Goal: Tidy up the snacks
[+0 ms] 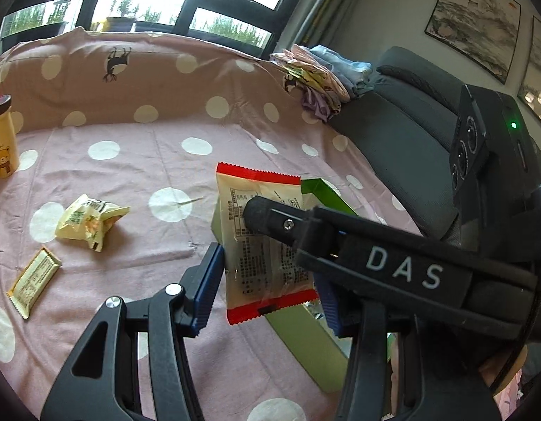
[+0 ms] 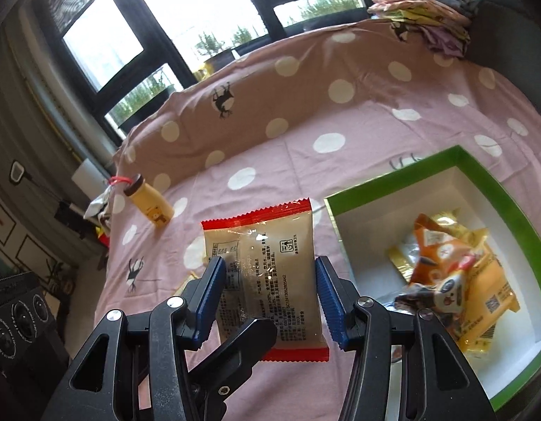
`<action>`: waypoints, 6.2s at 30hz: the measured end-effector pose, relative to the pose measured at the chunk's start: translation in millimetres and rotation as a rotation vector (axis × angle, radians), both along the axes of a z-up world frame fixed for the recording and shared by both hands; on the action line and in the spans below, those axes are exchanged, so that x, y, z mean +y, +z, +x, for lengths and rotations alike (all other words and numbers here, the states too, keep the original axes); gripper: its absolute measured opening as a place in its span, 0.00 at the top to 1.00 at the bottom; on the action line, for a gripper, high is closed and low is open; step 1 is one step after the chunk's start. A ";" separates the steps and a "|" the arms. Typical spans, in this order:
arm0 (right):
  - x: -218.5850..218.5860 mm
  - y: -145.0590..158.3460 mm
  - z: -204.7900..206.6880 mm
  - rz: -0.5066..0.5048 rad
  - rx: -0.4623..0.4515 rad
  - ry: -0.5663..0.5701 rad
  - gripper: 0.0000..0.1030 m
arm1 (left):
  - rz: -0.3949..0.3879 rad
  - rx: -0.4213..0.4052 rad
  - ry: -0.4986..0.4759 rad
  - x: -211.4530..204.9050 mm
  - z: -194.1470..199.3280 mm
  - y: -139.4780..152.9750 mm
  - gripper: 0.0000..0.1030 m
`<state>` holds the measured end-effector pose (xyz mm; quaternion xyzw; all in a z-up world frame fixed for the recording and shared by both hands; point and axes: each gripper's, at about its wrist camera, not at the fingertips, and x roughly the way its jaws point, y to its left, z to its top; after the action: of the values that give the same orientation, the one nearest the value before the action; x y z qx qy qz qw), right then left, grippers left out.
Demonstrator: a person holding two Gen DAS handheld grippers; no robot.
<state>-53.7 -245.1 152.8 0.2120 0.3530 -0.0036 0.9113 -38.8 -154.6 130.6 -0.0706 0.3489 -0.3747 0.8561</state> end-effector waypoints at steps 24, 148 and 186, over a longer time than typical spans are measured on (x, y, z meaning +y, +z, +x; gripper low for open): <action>-116.3 -59.5 -5.6 0.237 0.106 -0.256 0.46 | 0.181 0.147 -0.120 -108.6 32.7 -47.6 0.56; -41.1 -13.5 -0.5 0.214 -0.032 0.008 0.51 | -0.091 0.185 -0.184 -27.9 31.3 2.5 0.80; -119.4 -26.1 -35.2 0.203 0.030 -0.358 0.41 | 0.073 0.149 0.021 2.4 19.2 -2.2 0.11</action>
<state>-88.9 -364.5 126.6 0.3622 0.3219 -0.1330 0.8646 -19.6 -152.2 128.3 -0.0707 0.4242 -0.3463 0.8338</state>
